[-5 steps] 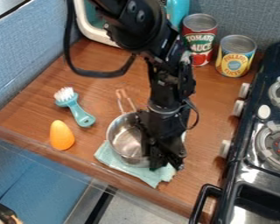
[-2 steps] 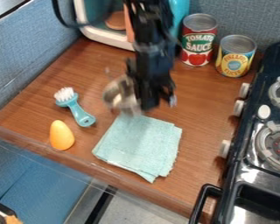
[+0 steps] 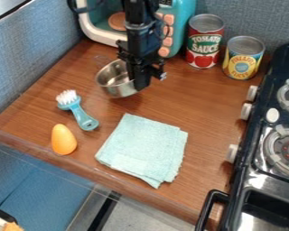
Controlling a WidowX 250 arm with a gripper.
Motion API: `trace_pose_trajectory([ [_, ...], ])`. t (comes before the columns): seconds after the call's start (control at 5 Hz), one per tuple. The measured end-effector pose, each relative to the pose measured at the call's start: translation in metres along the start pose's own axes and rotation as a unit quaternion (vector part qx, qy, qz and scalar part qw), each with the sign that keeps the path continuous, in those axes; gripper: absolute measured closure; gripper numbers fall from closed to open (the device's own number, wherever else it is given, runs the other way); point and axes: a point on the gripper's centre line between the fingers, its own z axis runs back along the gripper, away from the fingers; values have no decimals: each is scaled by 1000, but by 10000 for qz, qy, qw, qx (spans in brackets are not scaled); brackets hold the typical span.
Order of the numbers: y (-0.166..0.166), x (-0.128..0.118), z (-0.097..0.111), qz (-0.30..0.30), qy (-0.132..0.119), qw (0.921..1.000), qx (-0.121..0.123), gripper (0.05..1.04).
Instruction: Moved the silver pot to the top left of table
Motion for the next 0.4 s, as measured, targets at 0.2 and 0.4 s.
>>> trace_pose_trajectory([
  [0.2,25,9,-12,228,160,9995,133,1001],
  [0.4,34,15,-23,278,301,9989,229,1002],
])
